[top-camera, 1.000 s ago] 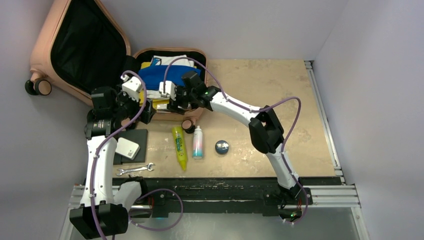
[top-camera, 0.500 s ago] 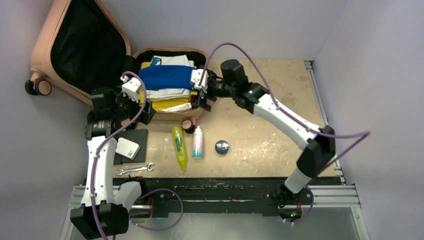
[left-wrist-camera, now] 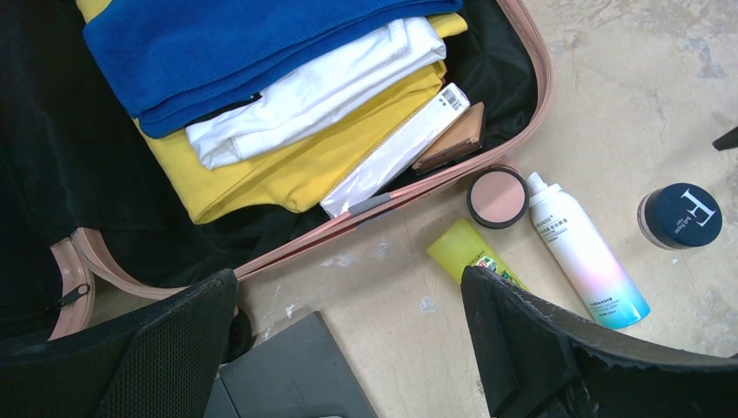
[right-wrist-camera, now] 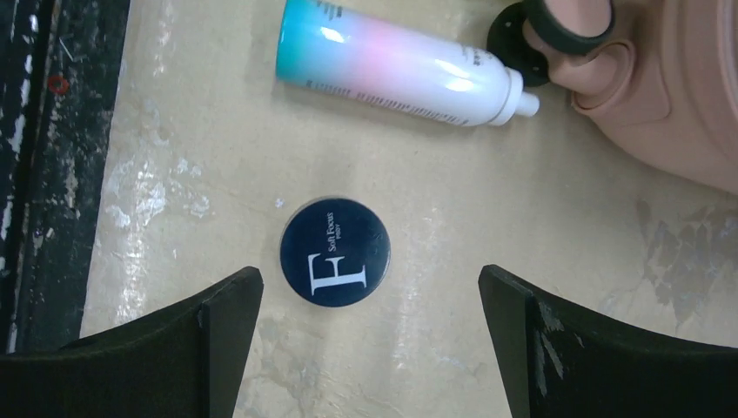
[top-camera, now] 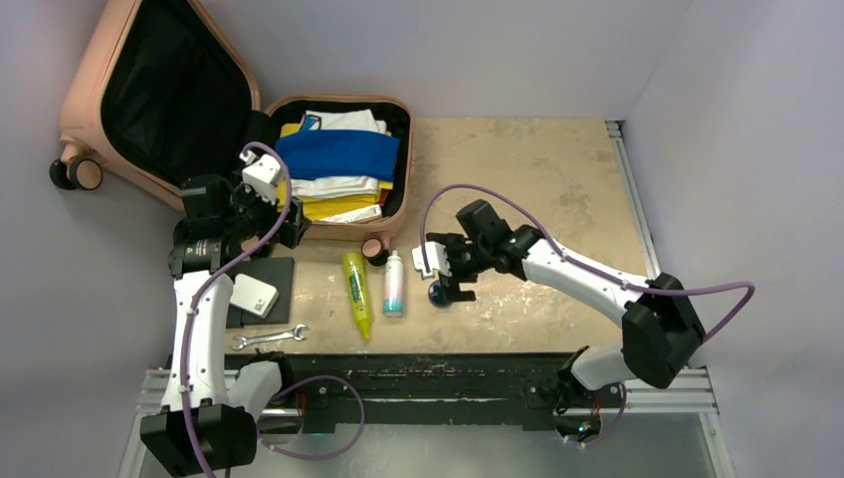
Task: Pack the luggage
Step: Pick up the makeup from the center of the board.
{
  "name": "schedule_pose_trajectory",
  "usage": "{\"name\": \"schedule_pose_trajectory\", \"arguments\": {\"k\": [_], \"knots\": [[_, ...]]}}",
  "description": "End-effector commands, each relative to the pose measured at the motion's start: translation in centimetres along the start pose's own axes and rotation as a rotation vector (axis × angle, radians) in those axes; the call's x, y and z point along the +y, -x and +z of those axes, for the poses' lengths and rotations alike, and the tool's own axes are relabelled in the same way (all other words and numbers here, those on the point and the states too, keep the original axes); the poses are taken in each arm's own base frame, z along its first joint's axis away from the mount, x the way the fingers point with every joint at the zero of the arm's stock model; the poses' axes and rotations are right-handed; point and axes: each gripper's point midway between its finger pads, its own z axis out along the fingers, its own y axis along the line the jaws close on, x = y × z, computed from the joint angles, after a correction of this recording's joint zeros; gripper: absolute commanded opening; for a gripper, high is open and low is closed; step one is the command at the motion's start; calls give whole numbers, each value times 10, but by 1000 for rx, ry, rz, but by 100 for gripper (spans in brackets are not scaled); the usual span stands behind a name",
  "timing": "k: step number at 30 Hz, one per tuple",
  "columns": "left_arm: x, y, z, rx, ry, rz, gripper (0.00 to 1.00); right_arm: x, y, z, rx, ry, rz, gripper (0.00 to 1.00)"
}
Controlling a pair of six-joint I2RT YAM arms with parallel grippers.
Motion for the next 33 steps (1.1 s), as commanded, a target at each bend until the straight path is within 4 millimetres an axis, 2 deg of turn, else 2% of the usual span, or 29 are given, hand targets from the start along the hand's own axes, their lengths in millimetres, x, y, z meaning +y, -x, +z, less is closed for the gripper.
{"name": "schedule_pose_trajectory", "arguments": {"k": [1, 11, 16, 21, 24, 28, 33], "knots": [[0, 3, 2, -25, -17, -5, 99, -11, 12, -10, -36, -82, -142, 96], [1, -1, 2, -19, -20, -14, 99, 8, -15, 26, 26, 16, -101, 91], [1, -2, 2, -18, -23, -17, 99, 29, -24, 36, 46, 106, -111, 90], [2, -4, 2, -16, -24, -21, 99, 36, -31, 41, 79, 126, -118, 89], [2, -3, 2, -17, -25, -22, 99, 39, -39, 46, 111, 131, -114, 89], [2, -3, 1, -18, -26, -22, 99, 33, -51, 51, 165, 96, -96, 88], [2, -3, 0, -20, -27, -20, 99, 29, -55, 53, 186, 74, -82, 84]]}}
